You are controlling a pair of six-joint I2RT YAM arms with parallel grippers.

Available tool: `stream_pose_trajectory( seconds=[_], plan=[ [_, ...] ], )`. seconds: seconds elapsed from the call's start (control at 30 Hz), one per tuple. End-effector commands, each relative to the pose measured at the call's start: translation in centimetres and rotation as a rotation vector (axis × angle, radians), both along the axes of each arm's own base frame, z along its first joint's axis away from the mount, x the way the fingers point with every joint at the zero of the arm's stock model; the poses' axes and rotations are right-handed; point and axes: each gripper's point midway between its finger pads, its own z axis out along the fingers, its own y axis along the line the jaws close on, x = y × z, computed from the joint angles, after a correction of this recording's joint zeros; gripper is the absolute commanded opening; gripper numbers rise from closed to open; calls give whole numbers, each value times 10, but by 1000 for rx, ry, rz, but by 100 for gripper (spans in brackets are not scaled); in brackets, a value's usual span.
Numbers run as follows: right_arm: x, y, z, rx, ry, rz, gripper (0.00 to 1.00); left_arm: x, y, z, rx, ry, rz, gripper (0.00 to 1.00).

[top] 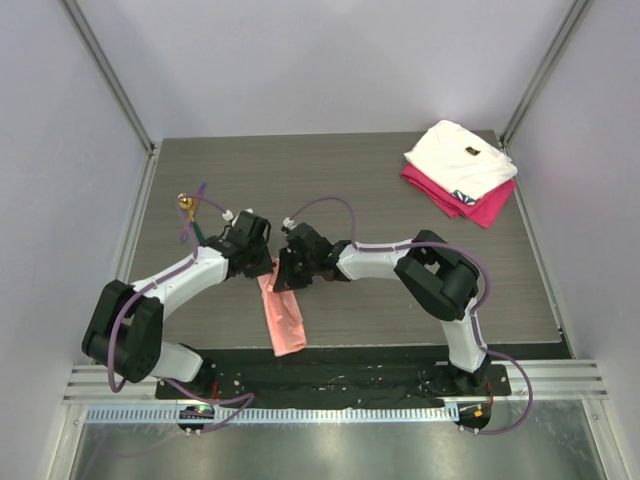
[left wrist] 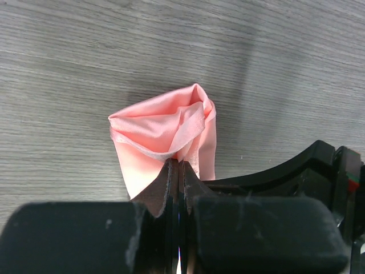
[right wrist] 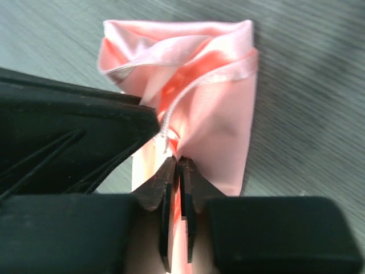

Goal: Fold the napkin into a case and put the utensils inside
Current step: Smooth out the smaller rectangle-folded napkin at the center of the board.

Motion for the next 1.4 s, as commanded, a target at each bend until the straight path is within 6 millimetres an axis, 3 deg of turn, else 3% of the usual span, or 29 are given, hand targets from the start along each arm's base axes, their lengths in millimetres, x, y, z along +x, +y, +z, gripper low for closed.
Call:
stream_pose_trajectory(
  seconds=[0.0,0.17,0.43,0.53,0.77,1.1,1.37],
  plan=[
    [5,12,30,124,-13,16,18,9,-2,11,-8,-40,-2,0],
    [18,-2,51,166,-28,14,31,7,1,10,6,-36,-6,0],
    [41,-11,57,196,-40,-15,34,9,-2,11,-8,-36,-11,0],
    [46,-7,53,206,-30,-10,31,9,-3,12,-14,-36,-15,0],
    [46,8,51,282,15,-10,13,8,-5,13,-28,-35,-14,0],
    [52,25,28,345,76,-85,7,5,-7,10,-54,-18,8,0],
    [53,20,14,277,57,-57,8,8,-8,6,-62,-1,-6,0]
  ],
)
